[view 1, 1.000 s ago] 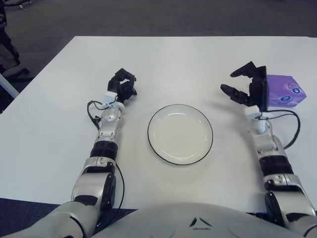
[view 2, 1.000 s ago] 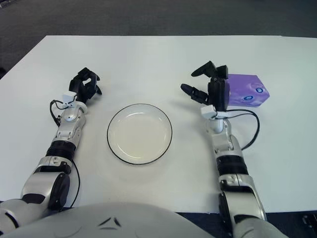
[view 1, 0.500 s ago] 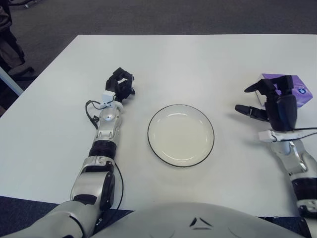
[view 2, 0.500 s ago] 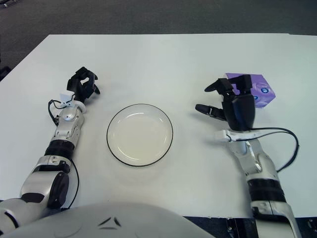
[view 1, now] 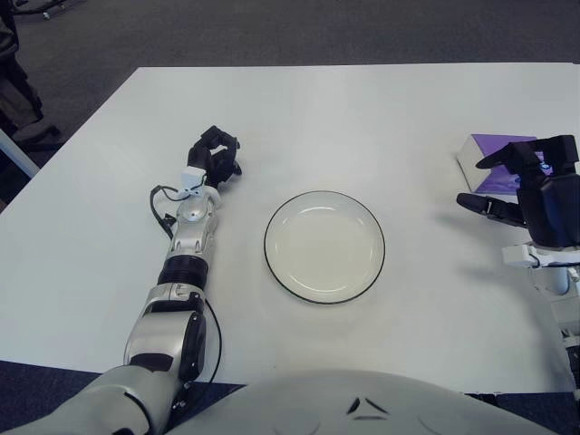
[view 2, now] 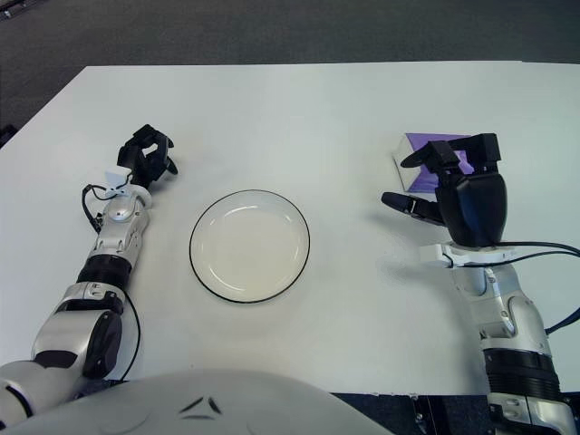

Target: Put the tissue paper into the plate.

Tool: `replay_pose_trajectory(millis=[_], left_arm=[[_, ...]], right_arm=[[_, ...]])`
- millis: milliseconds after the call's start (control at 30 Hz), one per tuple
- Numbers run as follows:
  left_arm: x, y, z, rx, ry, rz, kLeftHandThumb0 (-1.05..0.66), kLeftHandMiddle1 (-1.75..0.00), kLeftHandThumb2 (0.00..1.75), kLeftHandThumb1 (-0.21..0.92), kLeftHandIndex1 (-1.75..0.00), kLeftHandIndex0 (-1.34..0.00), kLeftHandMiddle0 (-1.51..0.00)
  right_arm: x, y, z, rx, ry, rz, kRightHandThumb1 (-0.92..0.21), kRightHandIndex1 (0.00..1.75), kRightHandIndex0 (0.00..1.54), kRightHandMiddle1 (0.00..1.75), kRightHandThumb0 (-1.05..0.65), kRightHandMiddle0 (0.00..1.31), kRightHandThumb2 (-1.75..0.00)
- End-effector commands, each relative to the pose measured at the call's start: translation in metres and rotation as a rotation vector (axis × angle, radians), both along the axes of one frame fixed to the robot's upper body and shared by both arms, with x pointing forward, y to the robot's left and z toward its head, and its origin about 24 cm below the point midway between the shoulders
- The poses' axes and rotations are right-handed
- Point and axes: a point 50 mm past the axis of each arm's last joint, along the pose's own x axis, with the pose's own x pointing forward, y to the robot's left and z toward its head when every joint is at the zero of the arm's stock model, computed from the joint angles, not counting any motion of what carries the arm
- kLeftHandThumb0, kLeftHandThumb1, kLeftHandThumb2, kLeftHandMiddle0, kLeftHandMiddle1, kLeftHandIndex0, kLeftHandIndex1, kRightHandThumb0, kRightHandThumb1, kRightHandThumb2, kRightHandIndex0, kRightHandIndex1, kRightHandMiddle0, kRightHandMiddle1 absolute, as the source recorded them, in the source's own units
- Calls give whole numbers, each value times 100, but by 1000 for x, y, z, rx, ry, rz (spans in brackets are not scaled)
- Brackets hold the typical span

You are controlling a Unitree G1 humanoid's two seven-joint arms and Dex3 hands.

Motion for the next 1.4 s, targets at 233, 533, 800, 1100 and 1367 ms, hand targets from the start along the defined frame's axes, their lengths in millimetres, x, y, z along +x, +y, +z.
replay_pose_trajectory(millis=[233, 533, 800, 1100, 1367], left_arm=[[-29, 2, -53, -8, 178, 7, -39, -175, 45, 92, -175, -69, -97], [-28, 3, -53, -7, 174, 4, -39, -175, 45, 92, -175, -68, -97], [-28, 4, -54, -6, 174, 1, -39, -175, 45, 92, -175, -68, -97], [-29, 4, -54, -1, 172, -1, -39, -175, 45, 92, -175, -68, -96], [-29, 3, -55, 2, 172, -2, -39, -175, 45, 92, -175, -68, -96]], right_arm=[[-8, -17, 15, -88, 223, -98, -92, 3, 51, 26, -61, 42, -9], [2, -18, 17, -132, 301, -124, -92, 0, 45, 15, -72, 39, -18], [31, -28, 29, -167, 405, -139, -92, 0, 34, 4, -86, 24, -34], [48, -29, 40, -245, 385, -164, -92, 0, 16, 2, -94, 21, -46], [62, -34, 40, -292, 361, -177, -92, 0, 5, 0, -102, 17, -55]])
